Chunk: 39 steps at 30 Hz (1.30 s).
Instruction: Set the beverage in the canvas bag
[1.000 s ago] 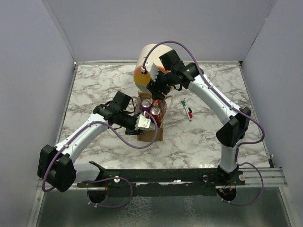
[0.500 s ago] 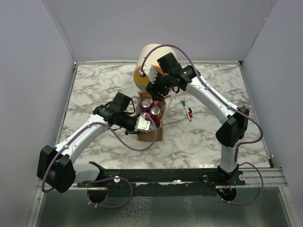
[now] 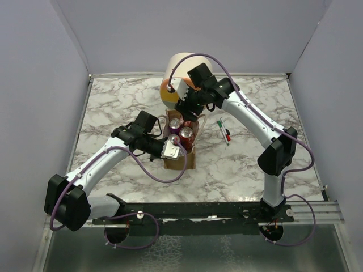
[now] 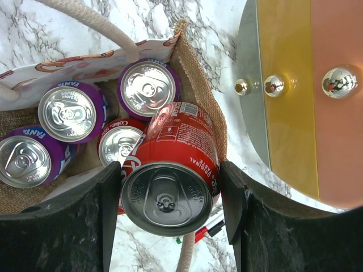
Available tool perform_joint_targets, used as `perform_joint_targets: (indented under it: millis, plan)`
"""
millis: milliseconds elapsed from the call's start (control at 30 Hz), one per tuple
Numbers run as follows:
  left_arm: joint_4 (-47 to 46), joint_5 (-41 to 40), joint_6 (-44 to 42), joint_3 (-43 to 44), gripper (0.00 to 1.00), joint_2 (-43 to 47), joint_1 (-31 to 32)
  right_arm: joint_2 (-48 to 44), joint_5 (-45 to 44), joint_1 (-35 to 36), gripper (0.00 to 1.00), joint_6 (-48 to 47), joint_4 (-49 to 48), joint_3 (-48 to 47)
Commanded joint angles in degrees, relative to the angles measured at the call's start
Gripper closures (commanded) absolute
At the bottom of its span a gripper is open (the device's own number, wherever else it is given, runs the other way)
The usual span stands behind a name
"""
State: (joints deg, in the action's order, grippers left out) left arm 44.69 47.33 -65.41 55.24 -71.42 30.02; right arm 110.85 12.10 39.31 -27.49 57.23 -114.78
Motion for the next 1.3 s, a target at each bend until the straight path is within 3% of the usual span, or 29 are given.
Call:
perform_joint_targets:
  millis: [0,467,900,1267]
  plan:
    - [2.2,2.8,-1.3,-1.3,1.00,0.7,0.4,4.2,-3.6,0.2,0.99,0.4,3.5,-2.8]
    - [2.3,2.8,-1.3,-1.0,1.00,-0.2,0.5,3.9,-10.5,0.7,0.99,5.3,2.8,-7.8]
    - [2.3,3.0,-1.3,-1.2,1.00,0.0,0.5,3.0,-19.2,1.6,0.99,7.3,0.4,-6.5]
    - [3.0,3.0,-2.5,-0.9,1.00,0.1,0.5,5.7,-17.8,1.5,0.99,5.8,3.4,-7.9]
